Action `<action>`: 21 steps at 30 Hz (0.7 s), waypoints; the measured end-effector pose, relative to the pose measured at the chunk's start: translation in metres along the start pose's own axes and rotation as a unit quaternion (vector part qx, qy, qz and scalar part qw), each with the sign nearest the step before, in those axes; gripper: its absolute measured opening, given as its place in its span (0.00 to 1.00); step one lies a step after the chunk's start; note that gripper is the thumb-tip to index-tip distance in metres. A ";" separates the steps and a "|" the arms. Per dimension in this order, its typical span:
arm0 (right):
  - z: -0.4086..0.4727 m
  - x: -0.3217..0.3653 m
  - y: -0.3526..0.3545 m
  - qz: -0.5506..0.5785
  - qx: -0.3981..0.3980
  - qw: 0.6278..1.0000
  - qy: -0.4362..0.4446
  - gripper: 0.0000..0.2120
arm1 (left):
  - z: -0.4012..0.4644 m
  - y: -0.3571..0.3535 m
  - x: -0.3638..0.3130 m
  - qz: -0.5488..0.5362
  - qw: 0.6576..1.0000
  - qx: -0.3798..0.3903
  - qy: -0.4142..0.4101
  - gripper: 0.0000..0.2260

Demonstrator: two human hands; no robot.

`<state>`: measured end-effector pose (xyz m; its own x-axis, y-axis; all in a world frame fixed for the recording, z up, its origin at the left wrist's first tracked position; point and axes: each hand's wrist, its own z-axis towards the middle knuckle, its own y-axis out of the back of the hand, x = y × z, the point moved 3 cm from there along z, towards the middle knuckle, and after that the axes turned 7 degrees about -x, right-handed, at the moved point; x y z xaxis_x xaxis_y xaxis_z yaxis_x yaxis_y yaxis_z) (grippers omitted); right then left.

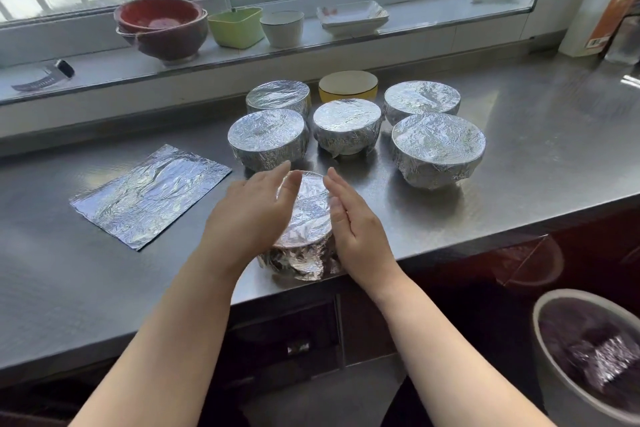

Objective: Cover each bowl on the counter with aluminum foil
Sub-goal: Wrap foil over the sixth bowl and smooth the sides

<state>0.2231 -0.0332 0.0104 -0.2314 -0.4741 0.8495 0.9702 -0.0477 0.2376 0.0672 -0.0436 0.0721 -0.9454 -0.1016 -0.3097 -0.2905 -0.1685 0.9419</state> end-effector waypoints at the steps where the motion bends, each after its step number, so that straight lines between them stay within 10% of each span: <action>1: 0.002 -0.002 0.003 0.005 0.009 1.000 -0.002 0.19 | -0.006 0.002 -0.001 0.026 1.000 -0.009 0.005 0.30; 11: 0.007 -0.006 0.010 0.060 -0.027 0.996 -0.054 0.12 | 0.004 -0.017 -0.005 0.063 0.984 -0.016 -0.163 0.34; 21: -0.024 -0.004 -0.001 0.167 -0.152 0.963 -0.146 0.15 | 0.002 -0.017 -0.005 0.026 0.990 -0.012 -0.141 0.31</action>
<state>0.2253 -0.0523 -0.0049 0.1305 -0.2430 0.9612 0.9599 -0.2117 -0.1838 0.0770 -0.0383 0.0577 -0.9639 0.1654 -0.2087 -0.2392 -0.1932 0.9516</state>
